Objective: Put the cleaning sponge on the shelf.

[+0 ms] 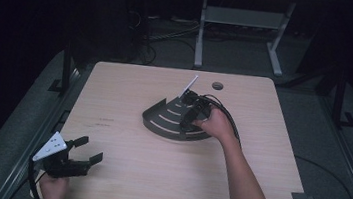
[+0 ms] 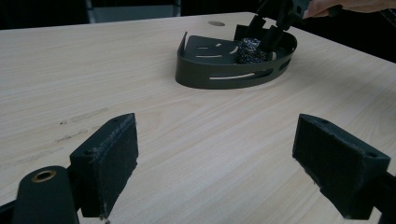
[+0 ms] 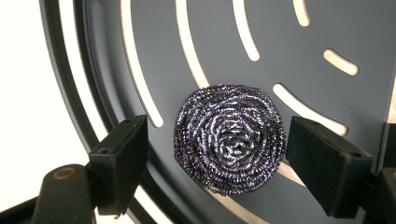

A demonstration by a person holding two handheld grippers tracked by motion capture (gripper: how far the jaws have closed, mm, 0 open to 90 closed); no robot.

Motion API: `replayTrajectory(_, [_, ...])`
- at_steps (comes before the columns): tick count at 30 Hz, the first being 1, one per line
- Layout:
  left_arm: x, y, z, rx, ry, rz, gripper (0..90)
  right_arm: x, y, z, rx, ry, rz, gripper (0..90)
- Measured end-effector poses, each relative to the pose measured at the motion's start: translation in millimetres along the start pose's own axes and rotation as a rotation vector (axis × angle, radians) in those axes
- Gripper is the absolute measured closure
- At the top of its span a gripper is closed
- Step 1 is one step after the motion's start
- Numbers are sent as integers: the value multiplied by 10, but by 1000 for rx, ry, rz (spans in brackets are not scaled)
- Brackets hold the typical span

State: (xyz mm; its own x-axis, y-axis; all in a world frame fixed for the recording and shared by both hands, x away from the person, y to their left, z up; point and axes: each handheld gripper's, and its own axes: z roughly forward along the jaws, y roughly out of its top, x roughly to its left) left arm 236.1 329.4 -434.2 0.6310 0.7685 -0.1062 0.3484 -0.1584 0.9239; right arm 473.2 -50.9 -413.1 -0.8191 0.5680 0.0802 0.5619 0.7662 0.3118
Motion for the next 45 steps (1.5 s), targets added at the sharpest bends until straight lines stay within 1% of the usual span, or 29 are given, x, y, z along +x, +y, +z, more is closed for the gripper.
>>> replayTrajectory(2, [-2,0,1,0,2,-2,137,1,-6,-25,-4,-6,-3,207])
replayTrajectory(8, [-6,1,13,-1,0,-12,137,-7,-31,-99,-24,-3,-4,206])
replayTrajectory(11, [-7,3,24,6,0,-3,137,-10,-47,-142,-30,-1,-5,206])
replayTrajectory(13, [-6,6,33,1,-1,-11,137,-5,-56,-170,-36,-4,-7,204])
replayTrajectory(18, [0,11,52,9,-3,-5,137,-17,-82,-227,-49,-5,-10,201])
replayTrajectory(24, [9,6,39,7,1,-4,137,3,-115,-263,-47,-7,-20,188])
replayTrajectory(28, [9,9,38,1,1,-13,137,24,-129,-289,-51,-4,-24,187])
replayTrajectory(29, [8,10,38,4,1,-8,137,31,-133,-295,-55,-5,-25,187])
replayTrajectory(33, [0,9,41,7,-5,-3,137,39,-157,-299,-57,3,-19,182])
replayTrajectory(35, [3,7,35,8,-4,-3,137,45,-174,-299,-48,1,-18,180])
replayTrajectory(38, [1,10,26,-4,-4,-6,137,49,-209,-320,-56,-3,-14,180])
replayTrajectory(40, [-2,10,34,2,-5,-5,137,55,-236,-337,-64,-2,-10,180])
replayTrajectory(43, [-13,21,46,3,-8,2,137,61,-277,-358,-57,-3,-9,181])
replayTrajectory(45, [-17,22,55,7,-11,4,137,65,-305,-388,-69,-4,-11,182])
